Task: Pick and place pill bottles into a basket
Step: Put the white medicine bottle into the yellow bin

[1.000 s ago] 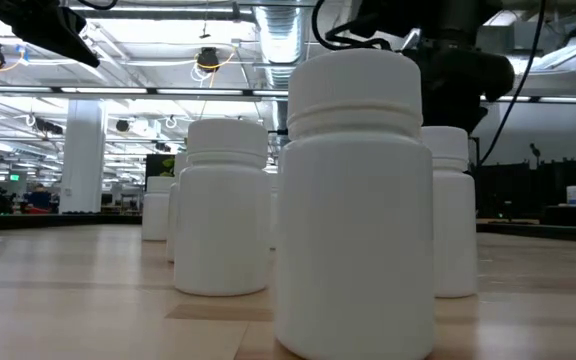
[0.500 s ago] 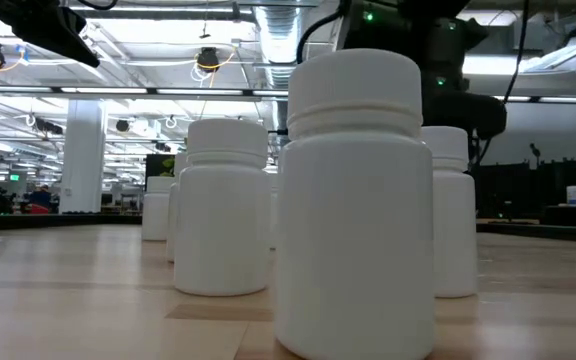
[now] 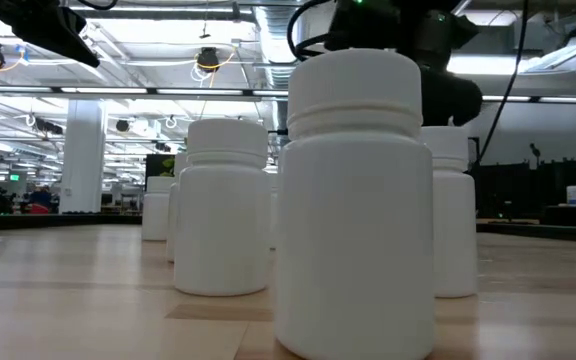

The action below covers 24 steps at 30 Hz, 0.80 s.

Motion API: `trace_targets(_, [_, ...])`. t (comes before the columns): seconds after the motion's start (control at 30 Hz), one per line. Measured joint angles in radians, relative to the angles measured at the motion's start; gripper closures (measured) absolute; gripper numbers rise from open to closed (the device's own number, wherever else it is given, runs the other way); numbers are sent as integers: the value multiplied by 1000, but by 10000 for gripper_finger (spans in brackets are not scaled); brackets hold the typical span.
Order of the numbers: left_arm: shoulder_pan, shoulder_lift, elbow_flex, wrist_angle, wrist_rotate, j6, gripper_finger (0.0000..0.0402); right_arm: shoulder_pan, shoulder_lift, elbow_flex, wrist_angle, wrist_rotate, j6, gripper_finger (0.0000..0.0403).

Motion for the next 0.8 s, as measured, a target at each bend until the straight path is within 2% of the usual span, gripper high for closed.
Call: trace_targets(0.8, [0, 0, 0, 0, 0, 0, 401, -1, 0, 0, 71, -3, 3, 153])
